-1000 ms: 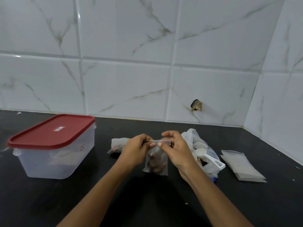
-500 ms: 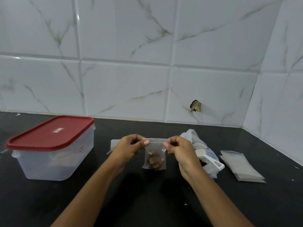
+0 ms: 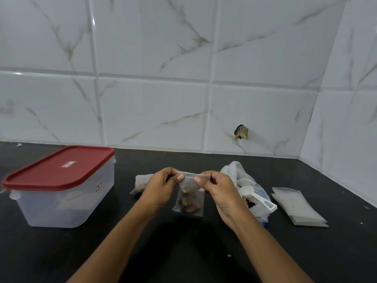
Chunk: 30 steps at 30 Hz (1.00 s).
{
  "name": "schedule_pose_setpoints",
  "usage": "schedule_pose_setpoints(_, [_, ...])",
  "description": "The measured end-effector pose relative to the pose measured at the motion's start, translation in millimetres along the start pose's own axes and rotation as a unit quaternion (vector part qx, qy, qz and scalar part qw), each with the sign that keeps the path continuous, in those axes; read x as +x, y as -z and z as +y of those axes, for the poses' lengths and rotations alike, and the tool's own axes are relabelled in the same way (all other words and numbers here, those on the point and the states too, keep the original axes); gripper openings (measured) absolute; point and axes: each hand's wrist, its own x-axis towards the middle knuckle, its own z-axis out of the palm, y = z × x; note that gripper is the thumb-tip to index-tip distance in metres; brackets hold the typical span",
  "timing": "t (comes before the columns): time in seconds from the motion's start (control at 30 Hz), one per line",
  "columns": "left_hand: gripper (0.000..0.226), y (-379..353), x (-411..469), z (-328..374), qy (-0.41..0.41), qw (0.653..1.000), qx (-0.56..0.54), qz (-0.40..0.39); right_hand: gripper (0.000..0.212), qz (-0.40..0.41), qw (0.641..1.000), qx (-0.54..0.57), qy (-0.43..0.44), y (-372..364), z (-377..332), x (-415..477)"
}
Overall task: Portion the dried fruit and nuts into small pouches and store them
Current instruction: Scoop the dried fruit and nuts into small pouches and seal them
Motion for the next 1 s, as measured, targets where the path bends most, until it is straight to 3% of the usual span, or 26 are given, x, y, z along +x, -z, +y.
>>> schedule_pose_setpoints(0.1, [0.013, -0.8, -0.3, 0.4, -0.005, 1.0, -0.016, -0.013, 0.013, 0.012, 0.999, -0.034, 0.004, -0.5, 0.7, 0.9])
schedule_pose_setpoints(0.27, [0.011, -7.2, -5.4, 7.2, 0.011, 0.986, -0.161, -0.039, 0.015, 0.05, 0.998, -0.021, 0.004, 0.7, 3.2, 4.4])
schedule_pose_setpoints(0.43, [0.01, -8.9, -3.9, 3.3, 0.02, 0.989, -0.144, 0.006, 0.004, -0.022, 0.999, 0.04, -0.025, 0.2, 2.1, 2.6])
schedule_pose_setpoints(0.5, [0.009, -7.4, -3.5, 1.7, 0.021, 0.992, -0.128, 0.003, 0.016, -0.035, 0.998, 0.028, -0.031, 0.2, 2.2, 2.4])
schedule_pose_setpoints(0.63, [0.009, -7.8, -4.3, 3.7, -0.004, 0.993, -0.117, 0.003, 0.004, -0.004, 1.0, 0.007, -0.007, -0.5, -1.3, 0.9])
schedule_pose_setpoints(0.8, [0.012, -4.4, -4.4, 5.5, -0.024, 0.992, -0.123, -0.014, 0.012, 0.02, 0.999, -0.037, 0.002, -0.9, -1.7, 1.0])
schedule_pose_setpoints(0.93, [0.011, -3.2, -2.8, 1.4, 0.009, 0.983, -0.172, -0.057, 0.008, 0.03, 0.999, -0.013, 0.017, 0.0, -2.3, -0.4])
schedule_pose_setpoints(1.0, [0.023, -6.0, -3.2, -2.0, 0.039, 0.979, -0.175, -0.101, 0.006, 0.051, 0.998, 0.022, 0.023, 1.2, -1.9, 0.6])
